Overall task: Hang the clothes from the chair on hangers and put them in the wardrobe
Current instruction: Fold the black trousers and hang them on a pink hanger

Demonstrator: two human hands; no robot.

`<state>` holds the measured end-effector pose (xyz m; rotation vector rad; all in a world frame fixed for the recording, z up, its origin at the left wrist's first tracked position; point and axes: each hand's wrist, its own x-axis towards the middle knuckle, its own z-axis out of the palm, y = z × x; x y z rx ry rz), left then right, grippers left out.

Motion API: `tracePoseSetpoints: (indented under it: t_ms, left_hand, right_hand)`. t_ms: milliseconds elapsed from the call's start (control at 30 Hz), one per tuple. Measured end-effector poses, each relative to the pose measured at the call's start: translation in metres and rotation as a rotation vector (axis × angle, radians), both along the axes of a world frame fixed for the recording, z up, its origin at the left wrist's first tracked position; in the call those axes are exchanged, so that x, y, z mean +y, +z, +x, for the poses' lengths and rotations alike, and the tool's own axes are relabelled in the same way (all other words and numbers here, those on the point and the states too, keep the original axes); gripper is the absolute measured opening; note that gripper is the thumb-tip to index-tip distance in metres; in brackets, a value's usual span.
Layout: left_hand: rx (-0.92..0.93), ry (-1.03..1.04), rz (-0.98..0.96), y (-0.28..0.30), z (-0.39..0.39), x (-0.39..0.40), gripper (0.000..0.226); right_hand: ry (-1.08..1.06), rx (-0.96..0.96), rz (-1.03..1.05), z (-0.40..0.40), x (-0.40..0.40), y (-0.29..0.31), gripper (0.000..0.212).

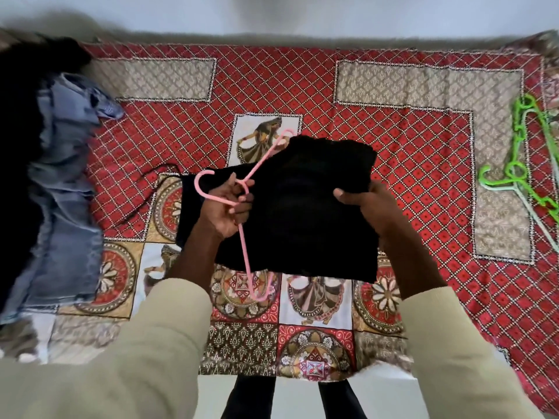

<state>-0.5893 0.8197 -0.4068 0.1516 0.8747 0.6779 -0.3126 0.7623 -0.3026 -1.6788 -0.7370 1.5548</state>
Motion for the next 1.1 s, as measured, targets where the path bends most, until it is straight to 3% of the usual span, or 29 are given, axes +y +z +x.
tracePoseSetpoints:
  t_ms: [233, 367, 400, 467, 633, 700, 733, 800, 900, 1033, 1100]
  left_hand:
    - [-0.02, 0.087, -0.047, -0.013, -0.04, 0.005, 0.043]
    - [-0.042, 0.024, -0.035, 0.006, -0.029, 0.004, 0.037]
    - [-0.041, 0.012, -0.038, 0.011, -0.022, 0.003, 0.037]
    - [-0.049, -0.011, -0.056, 0.019, -0.009, 0.0, 0.043]
    - [-0.158, -0.059, -0.013, 0.044, -0.004, -0.003, 0.035]
    - [-0.181, -0.078, 0.008, 0.063, -0.002, -0.004, 0.029]
    - [-0.182, -0.085, 0.025, 0.072, 0.001, -0.006, 0.026]
    - [-0.186, -0.109, 0.064, 0.093, 0.009, -0.009, 0.022]
    - [-0.176, -0.091, 0.077, 0.124, 0.027, -0.018, 0.024]
    - [-0.156, 0.011, 0.078, 0.162, 0.039, -0.025, 0.034]
    - [-0.114, 0.068, 0.106, 0.177, 0.04, -0.023, 0.031]
  right_hand:
    - [-0.112, 0.174, -0.038, 0.029, -0.019, -0.012, 0.024]
    - [-0.137, 0.152, -0.193, 0.052, -0.038, -0.064, 0.067]
    - [-0.146, 0.12, -0.245, 0.055, -0.041, -0.081, 0.068]
    - [-0.163, 0.003, -0.346, 0.056, -0.046, -0.113, 0.052]
    - [-0.311, -0.512, -0.518, 0.024, -0.045, -0.145, 0.062]
    - [-0.289, -0.854, -0.436, -0.015, -0.036, -0.116, 0.062]
    - [-0.271, -0.878, -0.275, -0.033, -0.032, -0.101, 0.053]
    - [-0.165, -0.54, -0.07, -0.076, -0.02, -0.066, 0.037]
    - [0.071, -0.06, -0.167, -0.113, -0.005, -0.034, 0.045]
    - [0.116, 0.114, -0.218, -0.114, 0.01, -0.005, 0.03]
    - [0.178, 0.027, -0.179, -0.102, 0.013, 0.02, 0.053]
